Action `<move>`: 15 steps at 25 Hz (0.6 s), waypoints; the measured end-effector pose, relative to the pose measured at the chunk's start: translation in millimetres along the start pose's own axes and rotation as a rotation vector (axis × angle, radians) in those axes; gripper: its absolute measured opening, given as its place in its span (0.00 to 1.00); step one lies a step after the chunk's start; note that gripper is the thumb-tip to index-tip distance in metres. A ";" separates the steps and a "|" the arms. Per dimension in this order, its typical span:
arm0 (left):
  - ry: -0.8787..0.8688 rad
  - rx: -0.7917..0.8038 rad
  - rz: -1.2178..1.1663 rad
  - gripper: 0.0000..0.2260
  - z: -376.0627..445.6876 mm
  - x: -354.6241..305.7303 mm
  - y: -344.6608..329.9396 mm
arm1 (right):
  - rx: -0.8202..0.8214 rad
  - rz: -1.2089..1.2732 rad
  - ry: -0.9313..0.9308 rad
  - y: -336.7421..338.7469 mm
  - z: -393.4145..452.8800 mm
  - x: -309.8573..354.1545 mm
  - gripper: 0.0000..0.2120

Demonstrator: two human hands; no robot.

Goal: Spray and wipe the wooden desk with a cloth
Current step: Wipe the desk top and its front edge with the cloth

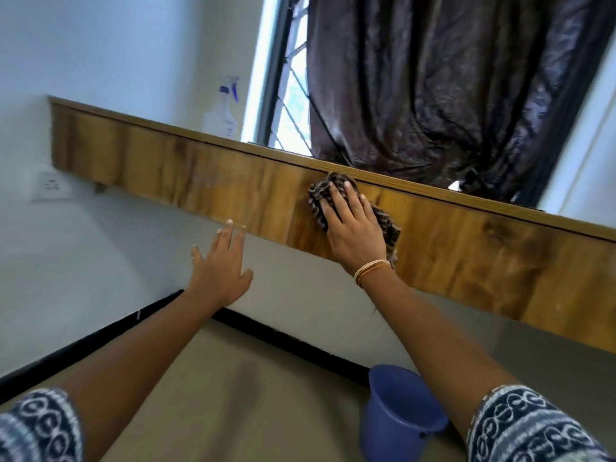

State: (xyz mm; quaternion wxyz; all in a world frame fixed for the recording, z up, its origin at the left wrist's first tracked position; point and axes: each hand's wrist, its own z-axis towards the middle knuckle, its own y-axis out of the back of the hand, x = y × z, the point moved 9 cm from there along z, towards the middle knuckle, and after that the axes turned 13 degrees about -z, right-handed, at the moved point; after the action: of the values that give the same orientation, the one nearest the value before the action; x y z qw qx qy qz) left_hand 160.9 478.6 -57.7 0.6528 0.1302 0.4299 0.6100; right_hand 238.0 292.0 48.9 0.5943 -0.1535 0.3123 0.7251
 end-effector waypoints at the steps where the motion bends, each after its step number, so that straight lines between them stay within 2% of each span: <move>1: 0.030 -0.007 -0.011 0.36 6.1 14.1 6.5 | -0.014 -0.011 0.029 0.1 14.5 11.6 0.24; 3: 0.132 -0.017 -0.086 0.37 22.7 44.9 11.0 | -0.040 -0.026 0.064 1.0 40.7 31.4 0.24; 4: 0.214 -0.026 -0.214 0.38 29.0 59.0 13.0 | -0.050 -0.022 0.075 1.3 51.4 40.0 0.24; 6: 0.438 -0.025 -0.720 0.39 38.1 86.3 7.1 | -0.073 -0.020 0.128 0.2 63.2 60.5 0.25; 8: 0.713 0.053 -1.401 0.39 40.7 91.6 -17.2 | -0.100 -0.054 0.299 -7.3 60.1 88.5 0.26; 9: 0.794 0.090 -1.716 0.40 41.3 84.8 -27.2 | -0.107 -0.079 0.414 -12.7 52.7 103.1 0.26; 10: 0.821 0.093 -1.982 0.41 44.7 78.4 -32.3 | -0.113 -0.090 0.519 -16.9 41.8 115.5 0.26; 12: 0.811 0.005 -2.303 0.41 54.5 80.0 -33.6 | -0.085 -0.095 0.668 -24.2 21.0 130.0 0.26; 14: 0.803 -0.089 -2.438 0.41 66.1 88.5 -27.1 | -0.094 -0.117 0.760 -19.7 31.0 127.2 0.26; 15: 0.805 -0.111 -2.475 0.41 70.6 91.6 -23.9 | -0.128 -0.110 0.743 -12.6 48.5 119.1 0.25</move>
State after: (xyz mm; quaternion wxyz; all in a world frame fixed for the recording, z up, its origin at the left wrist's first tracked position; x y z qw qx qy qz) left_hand 217.6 581.5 -69.1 0.6092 -0.5680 0.4024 -0.3799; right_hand 227.9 415.3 11.5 0.4677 -0.4595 0.4519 0.6049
